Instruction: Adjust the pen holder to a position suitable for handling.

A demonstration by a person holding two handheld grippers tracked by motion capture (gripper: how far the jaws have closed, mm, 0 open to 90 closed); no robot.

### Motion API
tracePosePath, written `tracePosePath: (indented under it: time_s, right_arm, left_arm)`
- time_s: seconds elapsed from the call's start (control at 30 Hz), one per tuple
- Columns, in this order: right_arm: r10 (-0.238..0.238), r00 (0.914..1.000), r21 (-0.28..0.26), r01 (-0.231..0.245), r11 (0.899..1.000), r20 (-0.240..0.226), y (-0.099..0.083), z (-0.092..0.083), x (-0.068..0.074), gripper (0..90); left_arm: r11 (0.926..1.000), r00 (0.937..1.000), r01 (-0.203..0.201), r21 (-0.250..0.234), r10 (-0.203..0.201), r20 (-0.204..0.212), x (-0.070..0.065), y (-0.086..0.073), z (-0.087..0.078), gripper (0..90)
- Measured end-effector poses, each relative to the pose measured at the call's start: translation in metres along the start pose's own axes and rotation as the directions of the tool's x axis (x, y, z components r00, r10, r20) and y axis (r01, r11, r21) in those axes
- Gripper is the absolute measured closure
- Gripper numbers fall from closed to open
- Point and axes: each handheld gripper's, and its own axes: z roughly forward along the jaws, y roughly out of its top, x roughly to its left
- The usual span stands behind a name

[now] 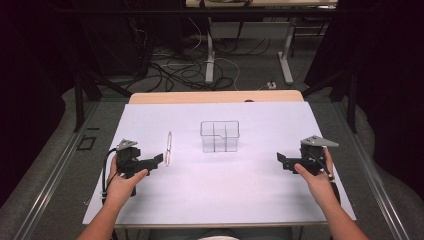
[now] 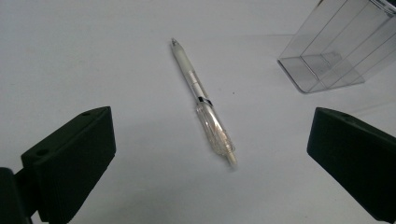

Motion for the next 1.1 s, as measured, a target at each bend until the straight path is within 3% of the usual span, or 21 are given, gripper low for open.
tracePosePath:
  time_s: [0.5, 0.73, 0.97, 1.1]
  right_arm:
    - [0.017, 0.9998, 0.024, -0.017, 1.000, 0.008, -0.012, 0.004, -0.006, 0.0]
    - [0.038, 0.9993, 0.025, -0.038, 0.999, 0.007, -0.013, 0.002, -0.007, 0.0]
    - [0.036, 0.9994, 0.028, -0.035, 0.999, -0.003, -0.014, 0.002, -0.008, 0.0]
    - [0.034, 0.9994, 0.031, -0.034, 0.999, -0.006, -0.014, 0.003, -0.007, 0.0]
  left_arm:
    - [1.0000, 0.9997, -0.001, 0.003, 0.002, -0.022, -0.005, 0.020, 0.007, 15.3]
    - [0.9996, 0.9998, -0.012, 0.026, 0.012, -0.015, -0.010, 0.039, 0.013, 18.6]
    - [0.9975, 0.9999, 0.014, 0.069, -0.014, -0.005, -0.012, 0.054, 0.020, 24.0]
    - [0.9969, 0.9996, 0.017, 0.077, -0.015, -0.025, -0.014, 0.062, 0.025, 29.7]
